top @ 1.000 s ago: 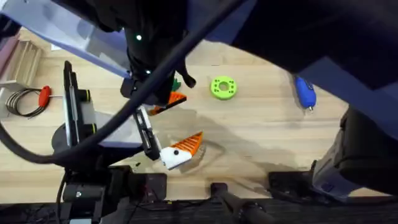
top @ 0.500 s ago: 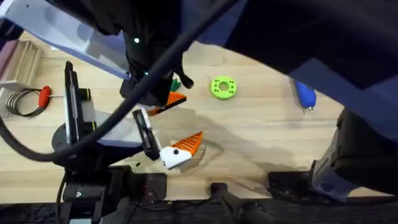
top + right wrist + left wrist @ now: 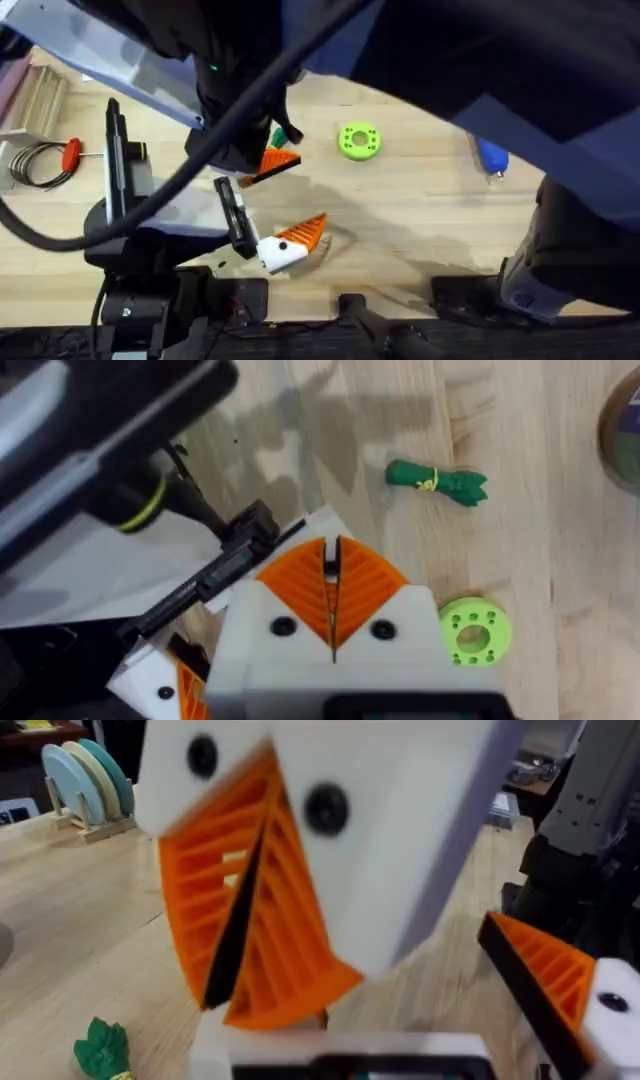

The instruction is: Pick up the gripper from the table and insert it into the empty holder that is missing its gripper. Then pick up a screw, insert it into the mounting hole, and use the screwdriver to tighten it. Finally, clean up the table by picking up the vegetable and placing it into the bucket.

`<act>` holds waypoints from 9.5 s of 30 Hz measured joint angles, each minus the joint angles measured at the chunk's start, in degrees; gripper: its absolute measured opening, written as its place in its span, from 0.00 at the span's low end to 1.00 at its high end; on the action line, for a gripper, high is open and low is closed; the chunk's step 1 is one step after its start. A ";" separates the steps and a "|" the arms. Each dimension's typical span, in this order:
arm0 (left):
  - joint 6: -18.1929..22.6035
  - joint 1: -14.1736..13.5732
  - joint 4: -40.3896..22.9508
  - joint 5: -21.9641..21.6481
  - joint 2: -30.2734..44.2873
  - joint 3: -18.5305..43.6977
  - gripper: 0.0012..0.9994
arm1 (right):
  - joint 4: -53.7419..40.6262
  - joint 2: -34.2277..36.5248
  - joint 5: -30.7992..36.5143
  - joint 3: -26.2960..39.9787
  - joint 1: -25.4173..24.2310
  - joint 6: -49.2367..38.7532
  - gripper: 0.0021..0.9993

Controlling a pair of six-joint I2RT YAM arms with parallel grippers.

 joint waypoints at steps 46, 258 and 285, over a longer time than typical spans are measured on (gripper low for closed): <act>0.36 -0.08 -0.13 1.01 0.00 0.00 0.99 | -2.81 0.40 0.74 -0.27 -0.59 3.45 0.00; 3.98 -0.08 -0.09 0.98 -0.01 0.00 0.01 | 38.55 -27.64 4.81 -53.21 -67.83 4.28 0.02; 3.98 -0.08 -0.10 1.01 -0.01 0.00 0.01 | 63.09 -58.95 2.09 -56.01 -44.33 24.93 0.02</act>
